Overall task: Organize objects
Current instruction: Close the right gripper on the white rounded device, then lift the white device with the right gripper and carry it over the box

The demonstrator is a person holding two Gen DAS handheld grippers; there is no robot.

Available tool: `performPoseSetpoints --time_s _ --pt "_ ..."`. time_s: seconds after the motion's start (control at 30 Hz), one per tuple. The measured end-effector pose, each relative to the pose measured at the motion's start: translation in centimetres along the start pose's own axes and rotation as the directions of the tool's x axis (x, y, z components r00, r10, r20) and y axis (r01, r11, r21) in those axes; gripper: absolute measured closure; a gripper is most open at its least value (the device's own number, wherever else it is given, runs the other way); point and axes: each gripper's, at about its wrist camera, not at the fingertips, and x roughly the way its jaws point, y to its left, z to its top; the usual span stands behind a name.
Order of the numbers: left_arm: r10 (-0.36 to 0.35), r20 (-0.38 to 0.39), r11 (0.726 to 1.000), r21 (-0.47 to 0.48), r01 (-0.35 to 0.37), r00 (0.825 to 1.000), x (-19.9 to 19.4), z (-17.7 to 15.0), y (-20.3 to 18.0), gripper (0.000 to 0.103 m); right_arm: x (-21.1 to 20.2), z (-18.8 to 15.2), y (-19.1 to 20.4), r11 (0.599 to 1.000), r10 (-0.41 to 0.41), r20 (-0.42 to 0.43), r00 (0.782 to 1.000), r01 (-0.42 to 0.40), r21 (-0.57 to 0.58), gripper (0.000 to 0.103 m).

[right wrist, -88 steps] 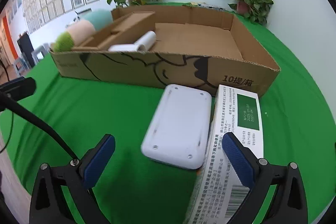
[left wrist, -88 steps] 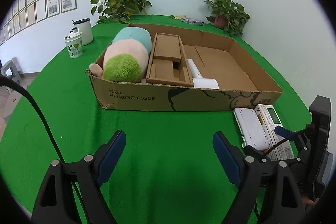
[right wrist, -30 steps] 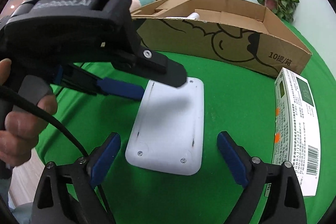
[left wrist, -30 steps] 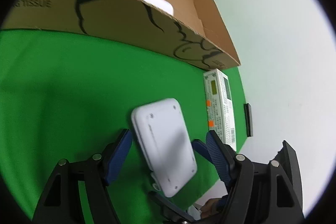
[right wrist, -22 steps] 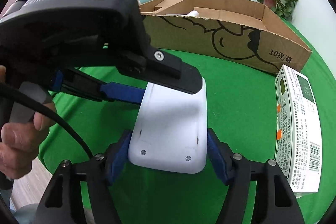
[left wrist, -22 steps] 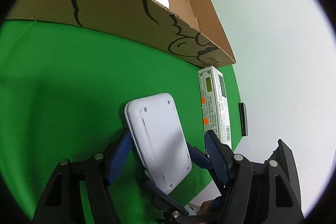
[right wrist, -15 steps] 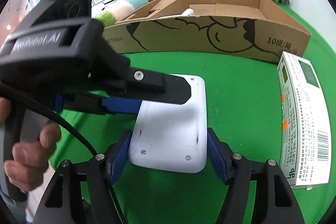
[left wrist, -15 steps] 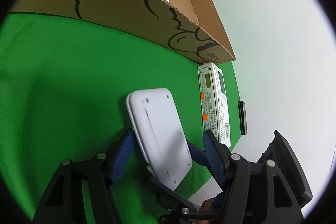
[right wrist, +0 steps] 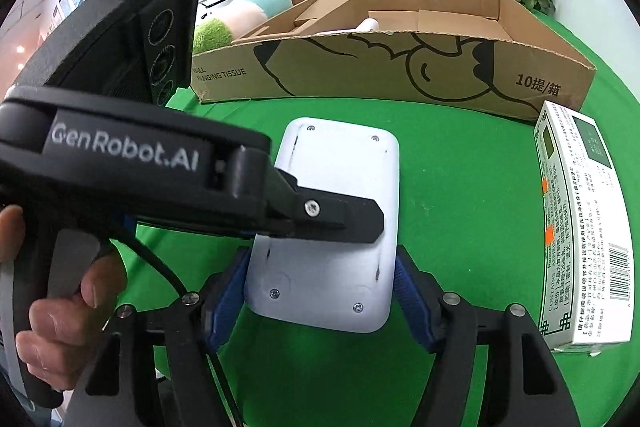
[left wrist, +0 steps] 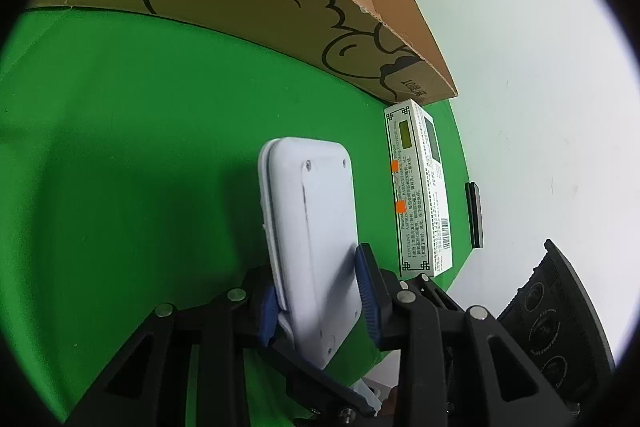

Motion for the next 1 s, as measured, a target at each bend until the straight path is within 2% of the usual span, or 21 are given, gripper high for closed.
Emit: performPoseSetpoints --time_s 0.13,0.33,0.57,0.7,0.87,1.0 --pt "0.0 0.013 1.0 0.019 0.0 1.0 -0.5 -0.1 -0.9 0.071 -0.8 -0.4 0.2 1.0 -0.004 0.022 1.0 0.004 0.002 0.037" --pt "-0.004 0.074 0.996 0.084 -0.003 0.997 -2.8 0.3 -3.9 0.071 -3.8 0.1 0.7 1.0 -0.019 0.11 0.994 0.02 -0.007 0.037" --pt "-0.005 0.133 0.986 0.167 -0.017 0.991 -5.9 1.4 -7.5 0.071 -6.9 2.9 1.4 0.999 -0.028 0.21 0.977 0.034 -0.022 0.038" --pt "-0.007 0.17 0.976 0.216 -0.031 0.985 -9.1 2.5 -8.7 0.071 -9.1 4.6 1.3 0.999 -0.03 0.257 0.966 0.034 -0.014 0.038" --pt "-0.033 0.215 0.965 0.261 -0.025 0.976 -11.6 4.0 -10.9 0.071 -11.0 8.4 1.5 0.999 -0.034 0.286 0.958 0.041 -0.019 0.038" --pt "-0.05 0.266 0.945 0.323 -0.04 0.963 -13.4 6.0 -13.6 0.071 -13.4 11.3 2.1 0.996 -0.038 0.355 0.934 0.062 -0.057 0.038"
